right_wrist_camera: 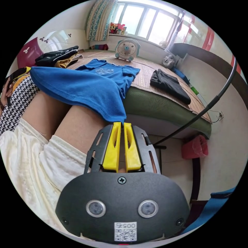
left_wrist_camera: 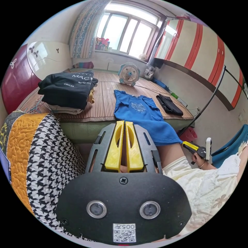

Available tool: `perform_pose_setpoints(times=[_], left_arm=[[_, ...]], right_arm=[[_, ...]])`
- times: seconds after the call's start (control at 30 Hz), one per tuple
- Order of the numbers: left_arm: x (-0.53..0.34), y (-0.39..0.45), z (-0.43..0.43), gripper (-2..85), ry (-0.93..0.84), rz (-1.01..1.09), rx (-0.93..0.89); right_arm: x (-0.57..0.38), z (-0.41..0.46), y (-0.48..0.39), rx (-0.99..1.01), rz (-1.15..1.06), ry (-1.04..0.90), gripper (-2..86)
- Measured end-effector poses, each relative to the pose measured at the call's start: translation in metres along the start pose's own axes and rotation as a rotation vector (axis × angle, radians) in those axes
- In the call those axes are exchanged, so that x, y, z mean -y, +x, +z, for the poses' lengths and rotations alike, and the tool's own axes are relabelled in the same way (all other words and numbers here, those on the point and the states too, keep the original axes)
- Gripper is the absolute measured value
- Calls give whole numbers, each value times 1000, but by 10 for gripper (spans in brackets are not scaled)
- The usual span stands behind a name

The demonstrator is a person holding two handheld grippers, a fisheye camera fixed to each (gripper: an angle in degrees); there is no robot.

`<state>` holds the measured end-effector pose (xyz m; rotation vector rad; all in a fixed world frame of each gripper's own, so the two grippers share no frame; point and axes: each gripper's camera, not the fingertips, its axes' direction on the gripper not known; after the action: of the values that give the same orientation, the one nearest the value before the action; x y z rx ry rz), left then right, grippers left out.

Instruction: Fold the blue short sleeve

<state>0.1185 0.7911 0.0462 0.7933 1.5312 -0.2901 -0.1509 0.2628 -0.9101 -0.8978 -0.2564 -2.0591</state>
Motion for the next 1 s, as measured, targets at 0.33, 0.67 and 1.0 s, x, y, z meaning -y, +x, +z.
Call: perform_pose_setpoints(times=[0.33, 0.67, 1.0], left_arm=[[11, 8, 2, 3, 45, 4, -19], [31, 22, -16, 3, 172, 28, -30], [98, 18, 28, 2, 205, -15, 20]], right_arm=[[14, -62, 28, -101, 79, 164, -13], [37, -130, 53, -157, 143, 359, -12], [102, -119, 72, -155, 191, 342, -13]])
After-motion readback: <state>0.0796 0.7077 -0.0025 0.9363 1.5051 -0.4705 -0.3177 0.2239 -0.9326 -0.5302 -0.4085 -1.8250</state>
